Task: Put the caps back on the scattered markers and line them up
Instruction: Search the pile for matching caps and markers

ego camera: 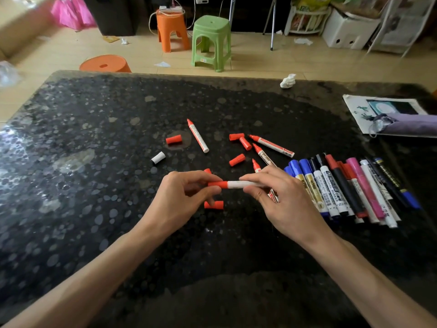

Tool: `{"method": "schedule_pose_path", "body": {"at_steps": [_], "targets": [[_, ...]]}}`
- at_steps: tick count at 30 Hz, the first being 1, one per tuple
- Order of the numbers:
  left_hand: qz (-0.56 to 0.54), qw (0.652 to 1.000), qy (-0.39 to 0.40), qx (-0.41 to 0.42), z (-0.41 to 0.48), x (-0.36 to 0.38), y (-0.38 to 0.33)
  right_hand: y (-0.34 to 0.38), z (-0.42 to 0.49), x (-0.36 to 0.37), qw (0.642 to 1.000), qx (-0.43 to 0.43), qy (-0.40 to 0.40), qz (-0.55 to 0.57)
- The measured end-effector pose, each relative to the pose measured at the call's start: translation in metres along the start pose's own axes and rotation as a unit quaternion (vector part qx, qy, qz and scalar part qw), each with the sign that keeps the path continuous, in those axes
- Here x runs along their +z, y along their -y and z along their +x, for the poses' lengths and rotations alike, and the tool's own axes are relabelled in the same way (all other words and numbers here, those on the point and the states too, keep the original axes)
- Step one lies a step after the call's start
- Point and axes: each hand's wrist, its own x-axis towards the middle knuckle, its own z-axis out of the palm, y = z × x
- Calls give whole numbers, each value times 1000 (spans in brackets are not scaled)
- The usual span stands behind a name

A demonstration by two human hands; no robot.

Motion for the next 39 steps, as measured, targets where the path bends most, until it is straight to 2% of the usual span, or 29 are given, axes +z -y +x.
{"method": "schedule_pose_path", "body": {"at_steps": [11, 15, 19, 21, 25, 29, 36, 39], "targets": [[-21, 998, -52, 19, -7, 8, -1, 6, -9, 15, 998, -13, -52, -14], [-25, 999, -31, 26, -7, 7, -5, 9, -13, 11, 999, 1, -44, -5], [-27, 999, -5, 32, -1, 10, -6, 12, -13, 2, 999, -4, 20, -49], [-48, 998, 5, 33, 0, 14, -6, 7, -14, -1, 998, 3, -5, -63], [-41, 998, -11, 36, 2, 15, 1, -16, -14, -24, 984, 91, -107, -108], [-24, 999, -8, 42, 3, 21, 3, -39, -18, -55, 953, 195, -162, -168], [-18, 999, -8, 48, 2, 27, 2, -74, -25, -107, 888, 329, -174, -270], [-21, 999, 7, 49, 6, 34, 2, -86, -28, -111, 881, 371, -145, -254]]}}
